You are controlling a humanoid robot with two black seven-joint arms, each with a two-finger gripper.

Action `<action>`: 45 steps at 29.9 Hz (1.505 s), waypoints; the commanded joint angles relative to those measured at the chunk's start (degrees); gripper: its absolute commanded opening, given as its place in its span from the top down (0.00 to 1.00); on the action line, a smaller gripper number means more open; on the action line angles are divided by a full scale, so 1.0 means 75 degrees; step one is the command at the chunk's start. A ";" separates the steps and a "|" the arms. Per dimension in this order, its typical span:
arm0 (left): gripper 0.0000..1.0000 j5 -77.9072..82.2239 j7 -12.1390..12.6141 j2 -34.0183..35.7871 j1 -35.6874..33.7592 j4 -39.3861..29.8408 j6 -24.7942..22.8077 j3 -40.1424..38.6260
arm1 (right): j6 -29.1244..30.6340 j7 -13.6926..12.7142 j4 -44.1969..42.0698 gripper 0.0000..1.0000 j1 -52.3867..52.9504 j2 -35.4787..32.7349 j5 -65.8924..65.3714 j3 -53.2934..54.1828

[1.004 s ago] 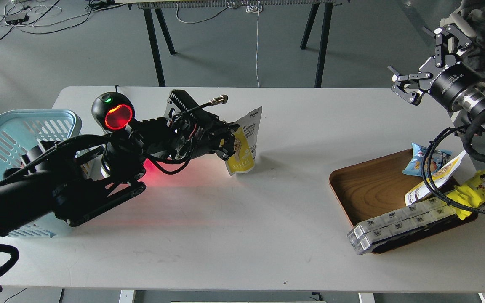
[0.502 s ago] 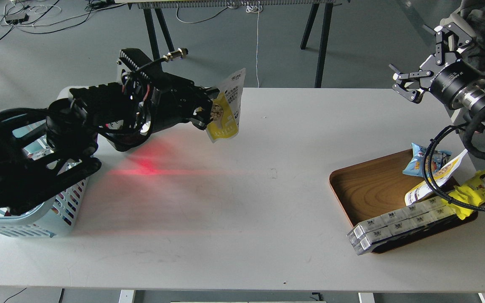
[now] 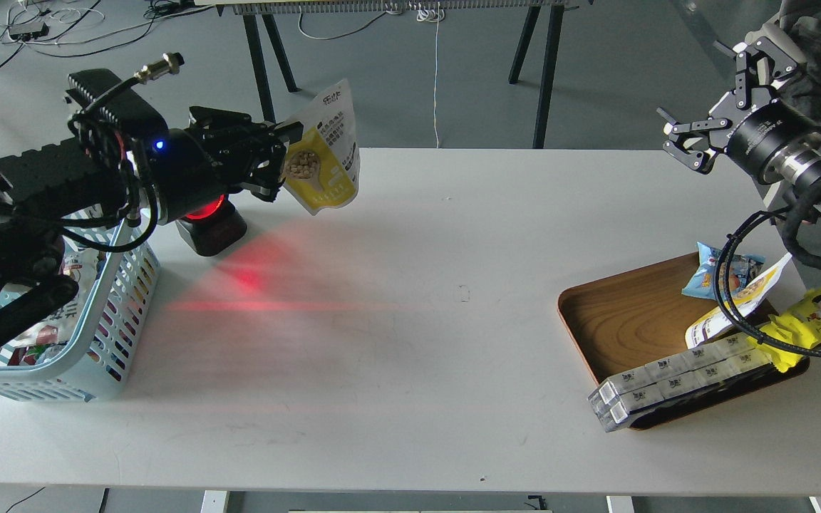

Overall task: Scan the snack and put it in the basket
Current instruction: 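Lift the packet with the left gripper and move it over the basket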

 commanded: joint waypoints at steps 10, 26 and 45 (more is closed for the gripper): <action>1.00 0.0753 0.0022 0.0589 0.0269 -0.0726 0.0181 0.0478 | -0.0036 0.0001 -0.0001 0.02 -0.0013 -0.0010 -0.0128 -0.0012; 1.00 0.1258 0.0010 0.1081 0.0269 -0.0667 -0.0206 0.0689 | -0.0036 0.0001 -0.0001 0.02 -0.0037 -0.0010 -0.0222 -0.0012; 1.00 0.1492 -0.0143 0.1374 0.0128 -0.0691 -0.0967 0.0724 | -0.0047 0.0001 -0.0013 0.02 -0.0037 -0.0010 -0.0234 -0.0012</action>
